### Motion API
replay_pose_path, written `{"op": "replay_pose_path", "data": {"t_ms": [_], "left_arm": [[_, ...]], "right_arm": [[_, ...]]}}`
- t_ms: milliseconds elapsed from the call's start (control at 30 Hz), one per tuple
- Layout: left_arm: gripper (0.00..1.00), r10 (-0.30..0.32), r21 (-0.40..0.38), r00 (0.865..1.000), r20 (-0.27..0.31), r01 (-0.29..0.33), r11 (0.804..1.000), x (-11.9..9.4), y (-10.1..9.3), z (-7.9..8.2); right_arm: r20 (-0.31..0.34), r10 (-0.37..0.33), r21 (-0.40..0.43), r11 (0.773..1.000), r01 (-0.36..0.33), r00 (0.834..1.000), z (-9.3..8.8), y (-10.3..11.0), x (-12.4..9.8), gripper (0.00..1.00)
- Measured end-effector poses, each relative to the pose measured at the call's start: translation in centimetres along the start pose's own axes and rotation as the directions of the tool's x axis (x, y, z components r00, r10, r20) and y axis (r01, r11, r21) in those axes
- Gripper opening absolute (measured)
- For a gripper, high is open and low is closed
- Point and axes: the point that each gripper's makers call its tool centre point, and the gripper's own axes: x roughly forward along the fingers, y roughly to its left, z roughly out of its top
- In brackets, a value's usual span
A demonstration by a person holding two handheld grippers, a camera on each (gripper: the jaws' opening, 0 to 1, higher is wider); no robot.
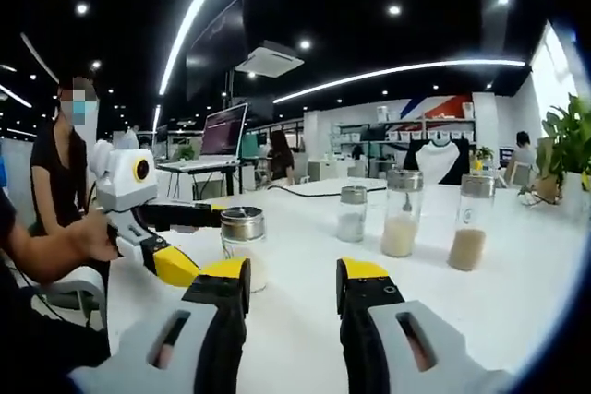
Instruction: Rotate the seasoning bottle until the label or dispensing opening points toward the visible target arrow and the bottle remains upright within the marked orientation range
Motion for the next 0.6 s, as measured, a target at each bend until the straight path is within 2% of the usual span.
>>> {"op": "replay_pose_path", "data": {"t_ms": [100,233,333,500,600], "left_arm": [[0.99,-0.006,-0.009,1.0,0.008,0.006,1.0,-0.2,-0.1,0.3],[1.0,0.003,0.019,1.0,0.0,-0.003,1.0,-0.4,0.0,0.3],[1.0,0.016,0.014,1.0,0.013,-0.016,1.0,-0.7,0.2,0.6],[1.0,0.022,0.008,0.999,0.032,-0.023,1.0,-0.9,0.5,1.1],[1.0,0.017,0.014,0.999,0.03,-0.017,1.0,-1.0,0.4,1.2]], "right_arm": [[0.009,-0.004,-0.005,1.0,0.005,1.0,0.5,-0.2,0.7,0.33],[0.007,0.003,-0.042,0.999,-0.003,1.0,1.2,-0.5,2.2,0.35],[0.025,-0.01,-0.044,0.999,0.011,1.0,2.2,-1.6,3.8,0.37],[0.017,-0.041,-0.067,0.997,0.042,0.999,2.3,-3.2,6.4,0.4],[0.03,-0.057,-0.04,0.998,0.058,0.998,2.8,-4.2,7.8,0.41]]}}
